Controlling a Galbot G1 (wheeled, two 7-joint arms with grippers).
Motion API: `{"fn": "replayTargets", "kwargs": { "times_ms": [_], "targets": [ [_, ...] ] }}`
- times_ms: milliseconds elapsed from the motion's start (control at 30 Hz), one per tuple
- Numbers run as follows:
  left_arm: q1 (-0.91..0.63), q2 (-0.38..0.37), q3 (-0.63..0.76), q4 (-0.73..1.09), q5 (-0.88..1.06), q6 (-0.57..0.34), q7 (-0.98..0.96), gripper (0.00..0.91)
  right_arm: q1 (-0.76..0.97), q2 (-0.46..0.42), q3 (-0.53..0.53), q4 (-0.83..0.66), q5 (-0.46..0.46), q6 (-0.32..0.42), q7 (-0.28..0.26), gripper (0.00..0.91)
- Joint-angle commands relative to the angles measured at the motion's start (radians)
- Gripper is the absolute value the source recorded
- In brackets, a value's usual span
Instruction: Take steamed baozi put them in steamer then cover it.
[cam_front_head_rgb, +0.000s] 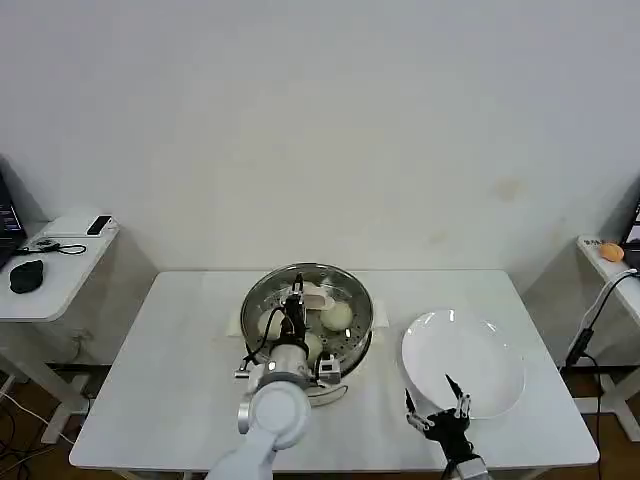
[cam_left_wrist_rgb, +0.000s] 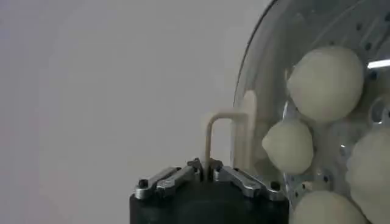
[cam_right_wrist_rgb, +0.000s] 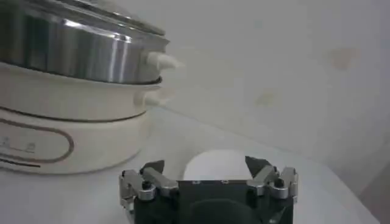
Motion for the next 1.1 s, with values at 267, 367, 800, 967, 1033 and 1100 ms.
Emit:
{"fn": "replayTargets", "kwargs": {
  "times_ms": [267,367,800,967,1033,1100],
  "targets": [
    [-0.008,-0.008,-0.002,0.023,0.011,-0.005,-0.003,0.000,0.000,0.000,0.001,-0.003,0.002,0.001,-0.002,0.907],
    [-0.006,-0.007,-0.006,0.023,0.012,-0.006,-0.002,0.000,0.000,0.000,0.000,-0.005,0.002,0.002,-0.002,0.907],
    [0.000,-0.016,-0.010,0.028,-0.001,-0.007,0.008,0.907,-0.003,0.000,-0.010,-0.002,-0.001,0.002,-0.005,0.907],
    [0.008,-0.014,-0.009,0.013,-0.005,-0.008,0.008,0.907,-0.003,0.000,-0.014,-0.005,-0.003,0.002,-0.005,0.907],
    [0.015,-0.012,-0.008,-0.004,-0.009,-0.007,0.009,0.907,-0.003,0.000,-0.015,-0.005,-0.003,0.002,-0.005,0.907],
    [0.022,-0.007,-0.010,-0.023,-0.011,-0.007,0.009,0.907,-0.003,0.000,-0.016,-0.006,-0.005,0.002,-0.005,0.907]
  ]
}}
